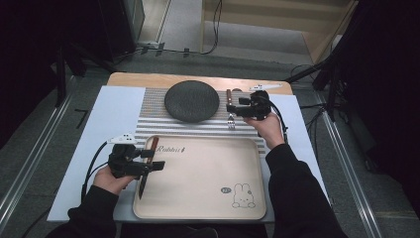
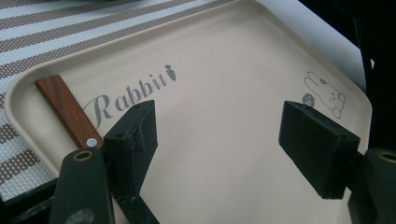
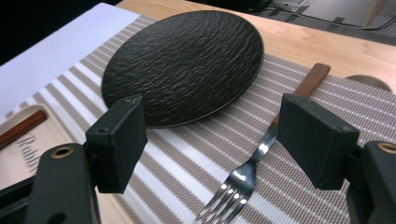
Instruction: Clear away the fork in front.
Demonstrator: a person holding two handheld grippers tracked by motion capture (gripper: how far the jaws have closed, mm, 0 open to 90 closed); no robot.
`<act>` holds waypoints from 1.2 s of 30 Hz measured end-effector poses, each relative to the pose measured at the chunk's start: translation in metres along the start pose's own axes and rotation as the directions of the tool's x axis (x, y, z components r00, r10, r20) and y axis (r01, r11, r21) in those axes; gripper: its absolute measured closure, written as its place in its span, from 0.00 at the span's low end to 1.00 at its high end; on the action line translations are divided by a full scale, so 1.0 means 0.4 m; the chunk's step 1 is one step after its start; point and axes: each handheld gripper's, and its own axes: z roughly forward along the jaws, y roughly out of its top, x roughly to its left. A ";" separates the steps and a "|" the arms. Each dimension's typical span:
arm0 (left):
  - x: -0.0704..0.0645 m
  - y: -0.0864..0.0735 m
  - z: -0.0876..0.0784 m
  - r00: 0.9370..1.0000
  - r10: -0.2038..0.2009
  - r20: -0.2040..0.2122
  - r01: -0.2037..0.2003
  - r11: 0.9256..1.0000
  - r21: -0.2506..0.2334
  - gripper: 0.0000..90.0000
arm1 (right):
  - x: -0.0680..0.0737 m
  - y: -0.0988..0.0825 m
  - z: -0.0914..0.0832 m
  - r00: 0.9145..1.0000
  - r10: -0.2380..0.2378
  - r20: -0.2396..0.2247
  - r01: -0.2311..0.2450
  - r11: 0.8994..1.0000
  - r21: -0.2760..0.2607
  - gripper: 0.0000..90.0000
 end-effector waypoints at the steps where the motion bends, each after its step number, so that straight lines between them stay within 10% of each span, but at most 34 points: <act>1: 0.000 0.000 0.000 1.000 -0.001 0.000 0.001 1.000 0.002 0.31 | -0.002 0.003 0.003 1.000 0.000 0.003 0.000 1.000 0.004 0.25; 36: 0.003 -0.002 -0.002 1.000 0.002 0.011 -0.002 1.000 0.003 0.31 | -0.052 0.077 0.124 0.986 0.066 0.151 -0.066 0.998 -0.001 0.30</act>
